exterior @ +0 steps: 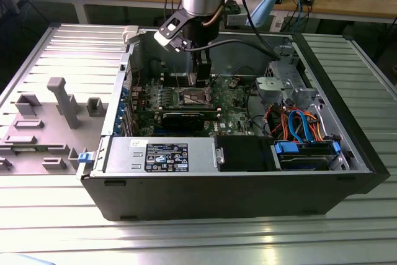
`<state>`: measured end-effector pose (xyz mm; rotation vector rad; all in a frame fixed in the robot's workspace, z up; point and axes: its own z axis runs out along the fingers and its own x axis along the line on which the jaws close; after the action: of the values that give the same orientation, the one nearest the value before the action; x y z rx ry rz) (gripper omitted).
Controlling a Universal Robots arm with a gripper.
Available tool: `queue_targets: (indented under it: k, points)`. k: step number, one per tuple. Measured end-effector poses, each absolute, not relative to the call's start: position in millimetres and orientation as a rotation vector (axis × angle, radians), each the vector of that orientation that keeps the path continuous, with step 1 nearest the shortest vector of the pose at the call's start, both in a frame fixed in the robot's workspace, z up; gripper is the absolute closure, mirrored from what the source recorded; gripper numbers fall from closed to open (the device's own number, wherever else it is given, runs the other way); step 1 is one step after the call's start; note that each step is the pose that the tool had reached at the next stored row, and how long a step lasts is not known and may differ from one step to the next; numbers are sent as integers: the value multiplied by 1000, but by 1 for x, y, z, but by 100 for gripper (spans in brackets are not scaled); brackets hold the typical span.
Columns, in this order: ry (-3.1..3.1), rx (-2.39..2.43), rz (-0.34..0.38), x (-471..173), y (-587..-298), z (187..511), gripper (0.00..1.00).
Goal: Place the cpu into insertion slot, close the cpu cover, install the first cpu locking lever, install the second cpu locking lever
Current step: 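Place the cpu into insertion slot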
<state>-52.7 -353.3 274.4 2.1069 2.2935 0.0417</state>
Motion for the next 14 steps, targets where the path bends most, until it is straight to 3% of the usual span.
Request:
queue_targets:
  k: [14]
  points:
    - [2293, 2107, 42, -53, -353, 271, 45]
